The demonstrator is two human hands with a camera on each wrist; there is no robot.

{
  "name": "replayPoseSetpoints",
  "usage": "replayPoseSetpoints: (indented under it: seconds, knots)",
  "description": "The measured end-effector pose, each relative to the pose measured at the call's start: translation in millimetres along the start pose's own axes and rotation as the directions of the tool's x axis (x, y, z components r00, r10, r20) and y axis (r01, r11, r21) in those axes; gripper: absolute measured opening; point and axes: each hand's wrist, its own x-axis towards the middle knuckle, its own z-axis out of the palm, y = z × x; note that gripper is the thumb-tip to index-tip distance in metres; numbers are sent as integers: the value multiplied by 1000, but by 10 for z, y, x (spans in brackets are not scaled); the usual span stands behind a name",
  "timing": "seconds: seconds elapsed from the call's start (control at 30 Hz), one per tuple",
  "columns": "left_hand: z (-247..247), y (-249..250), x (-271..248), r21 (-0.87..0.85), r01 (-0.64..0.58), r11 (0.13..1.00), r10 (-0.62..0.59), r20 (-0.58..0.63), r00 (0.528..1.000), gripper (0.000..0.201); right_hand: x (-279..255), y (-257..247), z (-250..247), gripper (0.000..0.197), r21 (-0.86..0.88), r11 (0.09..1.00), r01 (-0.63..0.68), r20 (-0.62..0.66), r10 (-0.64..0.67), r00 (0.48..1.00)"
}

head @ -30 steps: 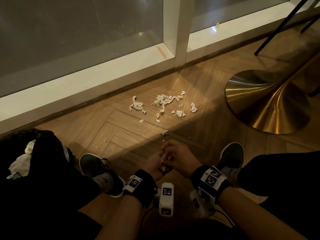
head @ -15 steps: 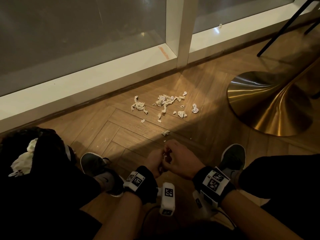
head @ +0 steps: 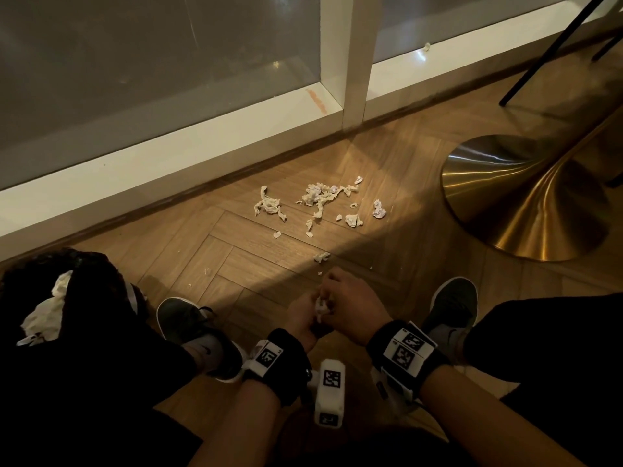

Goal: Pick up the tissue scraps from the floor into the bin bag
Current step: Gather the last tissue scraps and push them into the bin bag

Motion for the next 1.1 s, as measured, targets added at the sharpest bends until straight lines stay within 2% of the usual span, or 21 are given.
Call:
replayPoseSetpoints:
  seconds: [0.13,0.27,0.4,0.5,0.57,0.67,0.77,0.83,0.9,1.0,1.1]
  knots:
    - [113,-1,-20,-106,-52,993,47,-52,998,28,25,36,2,16,18,999,-37,-2,38,999]
    - [138,-31,-19,22,-143,989,145,-106,984,31,23,-36,-3,13,-48,997,68,-33,-69,997]
    - [75,-84,-47,98,-179,979,192,-151,970,48,-27,-87,28,11,-40,996,80,-44,-81,996]
    - [19,-84,-5,97,-148,984,160,-134,978,37,-72,-113,64,18,-38,992,123,-50,-125,991]
    - [-40,-48,22,85,-127,988,138,-132,982,32,-75,-107,35,22,-15,988,153,-6,-153,988]
    - [-97,27,45,87,-90,992,101,-133,986,27,-58,-86,-15,20,32,982,185,68,-186,980]
    - [-90,46,73,51,-62,997,68,-126,990,29,-54,-81,-26,18,137,975,177,57,-186,981]
    - [-88,43,48,62,-29,998,35,-96,995,31,-53,-71,-2,13,161,970,184,23,-190,981]
    - [-101,56,-24,141,-27,990,32,-35,999,33,-57,-56,12,3,211,968,139,-6,-141,990]
    - [-75,126,-141,419,-181,890,134,140,981,32,-36,-24,-30,27,300,954,-18,-50,34,998]
    - [-13,128,-178,607,-268,749,100,297,950,27,6,65,-102,55,258,956,-140,73,125,989]
